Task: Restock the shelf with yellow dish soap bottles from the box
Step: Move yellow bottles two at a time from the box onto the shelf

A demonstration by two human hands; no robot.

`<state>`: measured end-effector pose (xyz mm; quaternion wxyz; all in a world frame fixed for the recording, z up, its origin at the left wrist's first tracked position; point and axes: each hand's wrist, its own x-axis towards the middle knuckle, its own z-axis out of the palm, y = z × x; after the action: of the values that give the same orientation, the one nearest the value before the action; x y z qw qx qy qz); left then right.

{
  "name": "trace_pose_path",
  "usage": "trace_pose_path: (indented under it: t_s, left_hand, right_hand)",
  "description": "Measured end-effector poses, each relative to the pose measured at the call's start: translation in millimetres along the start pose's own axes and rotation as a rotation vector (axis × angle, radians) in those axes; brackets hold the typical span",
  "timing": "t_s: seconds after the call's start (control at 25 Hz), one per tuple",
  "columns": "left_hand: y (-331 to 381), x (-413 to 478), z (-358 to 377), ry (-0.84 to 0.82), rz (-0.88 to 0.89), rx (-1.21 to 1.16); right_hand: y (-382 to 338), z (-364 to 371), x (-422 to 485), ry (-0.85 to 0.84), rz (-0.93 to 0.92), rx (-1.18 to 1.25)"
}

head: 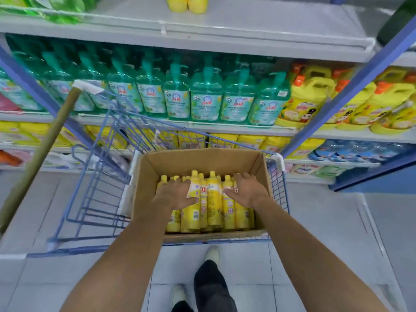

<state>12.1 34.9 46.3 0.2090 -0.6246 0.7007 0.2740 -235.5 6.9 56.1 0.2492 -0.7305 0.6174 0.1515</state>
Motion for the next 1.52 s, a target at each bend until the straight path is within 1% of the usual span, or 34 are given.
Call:
trace_pose_path:
  t_s: [0.16, 0.32, 0.4, 0.52, 0.6, 0.68, 0.84, 0.96, 1.04, 1.08, 1.16, 1.2, 1.36, 1.52]
  left_hand:
    - [6.8, 44.6, 20.2, -0.080, -0.039, -0.023]
    - [7.5, 96.1, 46.4, -0.145, -0.072, -0.124]
    - [5.3, 119.8, 59.2, -0.154, -0.113, -0.193]
    - [4.4, 149.5, 71.7, -0.116, -0.192, -0.329]
    - [3.9, 162.6, 77.1, -0.084, -0.256, -0.398]
    - [4.1, 168.3, 84.1, -0.057, -0.315, -0.478]
    - [4.1, 177.1, 91.1, -0.011, -0.388, -0.603]
    - [2.3, 174.1, 92.1, 0.049, -0.437, -0.748]
    - [3.8, 164.2, 88.4, 0.102, -0.455, -0.880]
    - [4.9, 157.7, 84.3, 0.138, -0.449, -0.942]
    - [5.6, 145.3, 70.2, 0.197, -0.377, -1.023]
    - [6.4, 136.4, 57.9, 0.213, -0.314, -1.050]
    - [1.9, 108.8, 4.5, 0.281, -0.129, -1.093]
    - [-9.1, 70.7, -75.8, 0.402, 0.017, -1.112]
  right_hand:
    - [25.7, 27.2, 39.0, -0.065, 0.082, 0.038]
    - [49.2, 62.0, 86.2, -0.139, 0.147, 0.090]
    - [56.9, 78.0, 106.0, -0.151, 0.192, 0.177]
    - [65.0, 101.4, 131.9, -0.120, 0.268, 0.298]
    - [68.7, 113.0, 145.9, -0.063, 0.322, 0.327]
    - [70.2, 118.8, 153.4, -0.043, 0.361, 0.324]
    - [73.1, 120.5, 167.3, 0.000, 0.422, 0.307]
    - [70.2, 109.7, 165.9, -0.015, 0.440, 0.431]
    - [66.5, 96.2, 157.4, -0.019, 0.404, 0.500]
    - [62.0, 87.9, 151.6, -0.038, 0.359, 0.495]
    - [48.1, 65.8, 140.7, -0.059, 0.244, 0.451]
    - [40.3, 50.8, 135.3, -0.040, 0.192, 0.446]
    - [11.5, -13.1, 117.2, 0.137, -0.001, 0.521]
    - [-31.1, -87.8, 86.8, 0.317, -0.099, 0.608]
